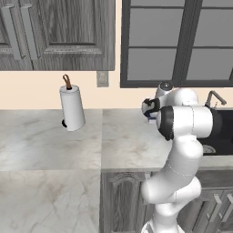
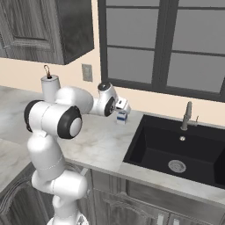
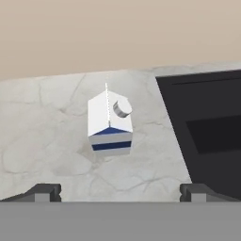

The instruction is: Gather the eggs and milk located in the vicinity of the sink area and place them right next to the bowl.

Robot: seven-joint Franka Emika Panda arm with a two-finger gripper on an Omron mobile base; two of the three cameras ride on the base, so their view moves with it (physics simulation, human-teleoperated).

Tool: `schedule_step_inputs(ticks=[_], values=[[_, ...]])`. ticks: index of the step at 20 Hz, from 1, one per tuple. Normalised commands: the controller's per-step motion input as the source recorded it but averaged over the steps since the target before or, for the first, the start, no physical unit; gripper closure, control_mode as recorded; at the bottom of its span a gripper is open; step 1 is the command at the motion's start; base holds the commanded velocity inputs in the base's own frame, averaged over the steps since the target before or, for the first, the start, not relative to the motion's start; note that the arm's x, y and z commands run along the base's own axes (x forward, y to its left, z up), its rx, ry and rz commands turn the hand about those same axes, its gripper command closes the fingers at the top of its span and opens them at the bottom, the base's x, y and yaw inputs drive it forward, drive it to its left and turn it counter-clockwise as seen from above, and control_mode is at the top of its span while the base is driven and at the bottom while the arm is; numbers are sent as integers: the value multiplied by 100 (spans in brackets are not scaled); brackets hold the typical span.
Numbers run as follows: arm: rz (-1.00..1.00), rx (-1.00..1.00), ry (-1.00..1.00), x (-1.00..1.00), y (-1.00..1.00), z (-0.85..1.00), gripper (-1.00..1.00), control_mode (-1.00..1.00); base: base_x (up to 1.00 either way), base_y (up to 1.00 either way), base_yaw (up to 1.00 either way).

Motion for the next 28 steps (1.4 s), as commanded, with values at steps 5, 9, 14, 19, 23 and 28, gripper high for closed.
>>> schedule_step_inputs(ticks=[5, 9, 14, 19, 23, 28], values=[[0, 0, 0, 17, -2, -11, -100, -100, 0, 0, 0], [0, 0, 0, 24, 0, -12, -100, -100, 0, 0, 0], [0, 0, 0, 26, 0, -20, -100, -100, 0, 0, 0], [0, 0, 0, 30, 0, -21, -100, -100, 0, 0, 0], [0, 0, 0, 31, -5, -21, -100, -100, 0, 0, 0], [0, 0, 0, 25, -9, -20, -100, -100, 0, 0, 0]])
